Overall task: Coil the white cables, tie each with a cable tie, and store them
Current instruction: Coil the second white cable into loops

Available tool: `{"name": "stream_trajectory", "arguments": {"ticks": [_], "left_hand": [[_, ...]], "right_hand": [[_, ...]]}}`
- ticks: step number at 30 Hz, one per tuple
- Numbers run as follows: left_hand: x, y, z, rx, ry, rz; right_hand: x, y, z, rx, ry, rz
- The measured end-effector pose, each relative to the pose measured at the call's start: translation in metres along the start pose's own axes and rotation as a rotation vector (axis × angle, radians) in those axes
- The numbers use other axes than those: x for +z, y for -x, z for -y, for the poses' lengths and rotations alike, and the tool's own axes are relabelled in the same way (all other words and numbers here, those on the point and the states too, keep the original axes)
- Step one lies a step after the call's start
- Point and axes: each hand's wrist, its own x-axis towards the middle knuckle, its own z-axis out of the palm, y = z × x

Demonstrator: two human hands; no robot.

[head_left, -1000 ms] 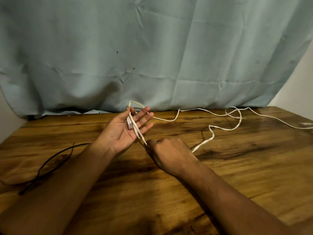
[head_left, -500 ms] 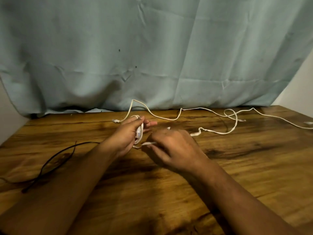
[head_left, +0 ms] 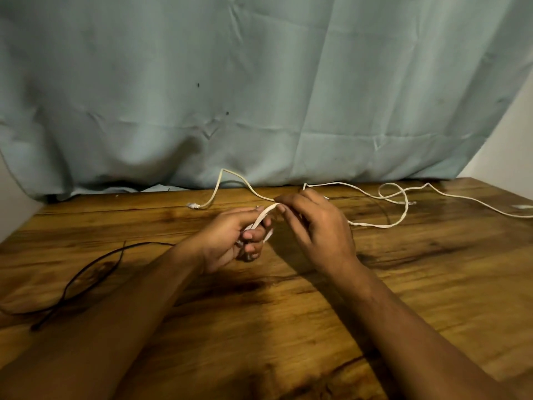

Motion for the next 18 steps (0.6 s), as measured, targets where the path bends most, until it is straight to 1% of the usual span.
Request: {"name": "stream_trajectory", "arguments": {"ticks": [3, 6, 14, 16, 18], "left_hand": [[0.006, 0.003, -0.006, 0.001, 0.141, 0.116], [0.011, 0.005, -0.007, 0.004, 0.251, 0.191], [0.007, 0.004, -0.007, -0.01, 0.415, 0.172], [0.007, 0.004, -0.012, 0.006, 0.486, 0.168], [0.005, 0.003, -0.016, 0.033, 0.562, 0.161]], "right_hand": [[0.003, -0.001, -0.005, 0.095, -0.013, 0.025], [0.006, -0.001, -0.01, 0.109, 0.016, 0.094], [0.009, 0.001, -0.002, 0.075, 0.094, 0.114], [0.009, 0.0, -0.002, 0.059, 0.169, 0.142], [0.01, 0.0, -0.002, 0.028, 0.28, 0.222]]}}
